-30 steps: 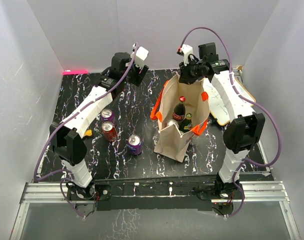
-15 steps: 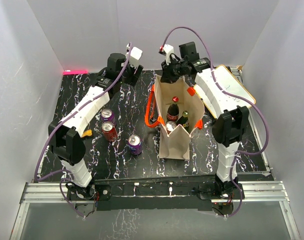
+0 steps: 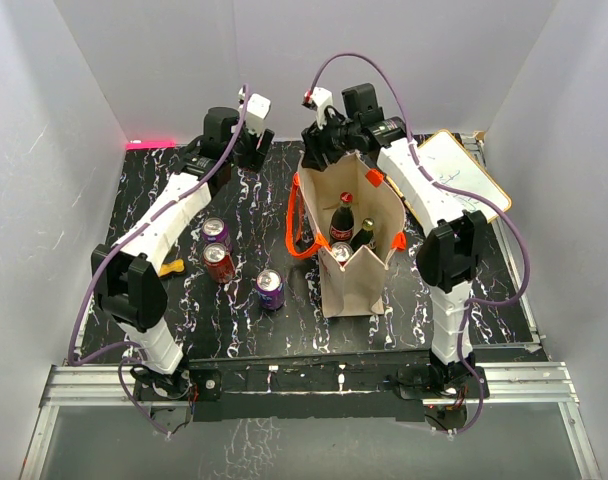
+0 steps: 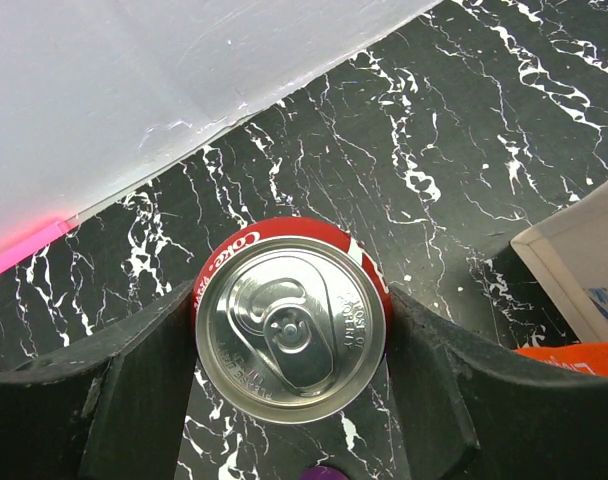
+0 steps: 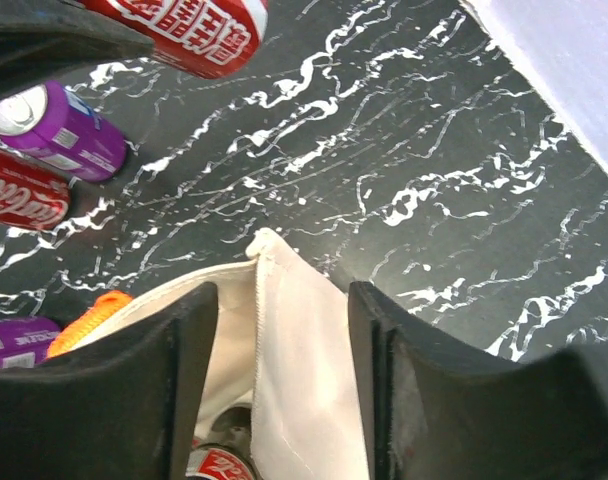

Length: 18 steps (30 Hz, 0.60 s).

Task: Place the beverage into the canvas bag
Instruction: Move the canvas bag to the center of the board.

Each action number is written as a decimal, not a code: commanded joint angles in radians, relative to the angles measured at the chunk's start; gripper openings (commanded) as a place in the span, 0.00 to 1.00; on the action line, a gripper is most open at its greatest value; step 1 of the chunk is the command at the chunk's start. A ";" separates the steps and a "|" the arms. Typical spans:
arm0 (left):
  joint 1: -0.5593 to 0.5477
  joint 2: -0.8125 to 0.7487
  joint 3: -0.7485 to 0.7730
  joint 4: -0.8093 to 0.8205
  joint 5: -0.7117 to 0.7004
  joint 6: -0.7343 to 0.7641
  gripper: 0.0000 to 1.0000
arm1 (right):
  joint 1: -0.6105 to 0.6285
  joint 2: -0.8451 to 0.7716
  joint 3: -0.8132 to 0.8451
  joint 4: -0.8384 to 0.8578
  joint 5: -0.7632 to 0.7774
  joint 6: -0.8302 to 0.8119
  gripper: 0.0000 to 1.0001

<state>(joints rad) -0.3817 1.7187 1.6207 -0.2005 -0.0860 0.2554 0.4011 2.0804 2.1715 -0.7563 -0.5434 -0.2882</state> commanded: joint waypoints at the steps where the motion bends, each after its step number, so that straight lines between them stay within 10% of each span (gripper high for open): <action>1: -0.002 -0.050 0.080 0.092 0.020 -0.006 0.00 | 0.000 -0.095 0.028 0.067 0.063 -0.029 0.61; 18: -0.020 0.066 0.214 0.082 0.074 -0.046 0.00 | -0.040 -0.520 -0.267 -0.106 0.035 -0.153 0.74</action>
<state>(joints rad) -0.3855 1.8137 1.7622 -0.2054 -0.0345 0.2161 0.3614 1.6058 1.9594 -0.8101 -0.4679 -0.4213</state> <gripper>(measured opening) 0.649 0.751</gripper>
